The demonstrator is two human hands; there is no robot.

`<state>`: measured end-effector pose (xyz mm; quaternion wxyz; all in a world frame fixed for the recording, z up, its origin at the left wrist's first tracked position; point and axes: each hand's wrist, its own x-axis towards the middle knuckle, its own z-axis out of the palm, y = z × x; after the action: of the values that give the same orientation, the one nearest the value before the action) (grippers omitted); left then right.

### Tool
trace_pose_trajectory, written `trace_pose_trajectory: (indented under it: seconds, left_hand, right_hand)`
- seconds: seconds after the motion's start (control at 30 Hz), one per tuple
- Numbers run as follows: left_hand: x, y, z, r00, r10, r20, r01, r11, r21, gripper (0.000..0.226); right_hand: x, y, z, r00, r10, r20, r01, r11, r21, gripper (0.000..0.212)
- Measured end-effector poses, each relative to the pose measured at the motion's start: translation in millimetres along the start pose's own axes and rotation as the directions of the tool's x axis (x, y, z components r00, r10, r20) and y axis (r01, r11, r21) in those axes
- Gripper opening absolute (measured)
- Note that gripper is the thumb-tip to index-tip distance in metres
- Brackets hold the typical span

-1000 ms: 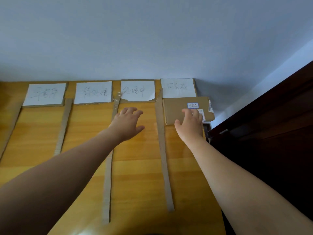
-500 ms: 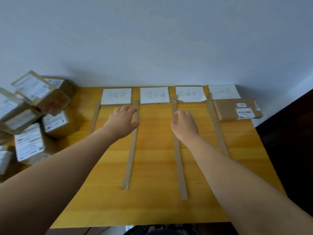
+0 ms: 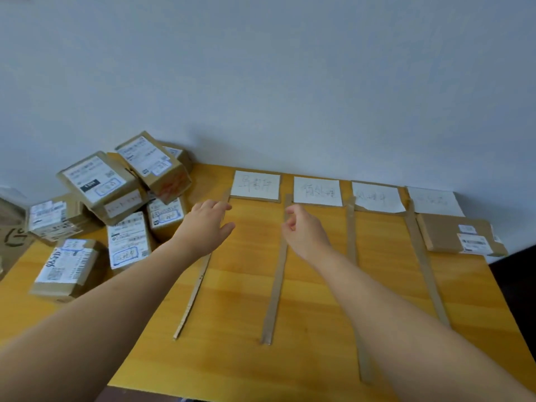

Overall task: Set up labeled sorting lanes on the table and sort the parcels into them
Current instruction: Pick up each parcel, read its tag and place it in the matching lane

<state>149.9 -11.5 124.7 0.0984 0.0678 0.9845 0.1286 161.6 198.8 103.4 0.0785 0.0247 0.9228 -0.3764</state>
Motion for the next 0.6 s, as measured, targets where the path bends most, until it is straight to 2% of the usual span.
trace_pose_trajectory:
  seconds: [0.17, 0.33, 0.5, 0.6]
  left_hand:
    - [-0.3, -59.5, -14.7, 0.999, -0.035, -0.02, 0.035, 0.999, 0.0, 0.048]
    - [10.5, -124.0, -32.3, 0.999, -0.039, -0.028, 0.039, 0.999, -0.006, 0.047]
    - [33.1, -180.7, -54.8, 0.998, 0.012, -0.065, -0.012, 1.0, 0.002, 0.043]
    - [46.9, -211.4, -62.6, 0.998, 0.018, -0.055, -0.018, 1.0, 0.001, 0.043]
  right_hand:
    - [12.6, -37.0, 36.3, 0.999, -0.016, 0.032, 0.014, 0.998, 0.068, 0.032]
    - [38.3, -84.0, 78.8, 0.991, 0.07, 0.118, -0.087, 0.986, 0.143, 0.033]
    - [73.6, -128.6, 138.7, 0.956, 0.219, 0.197, -0.262, 0.937, 0.23, 0.048]
    - [94.6, -148.9, 169.9, 0.947, 0.29, 0.141, -0.321, 0.893, 0.315, 0.062]
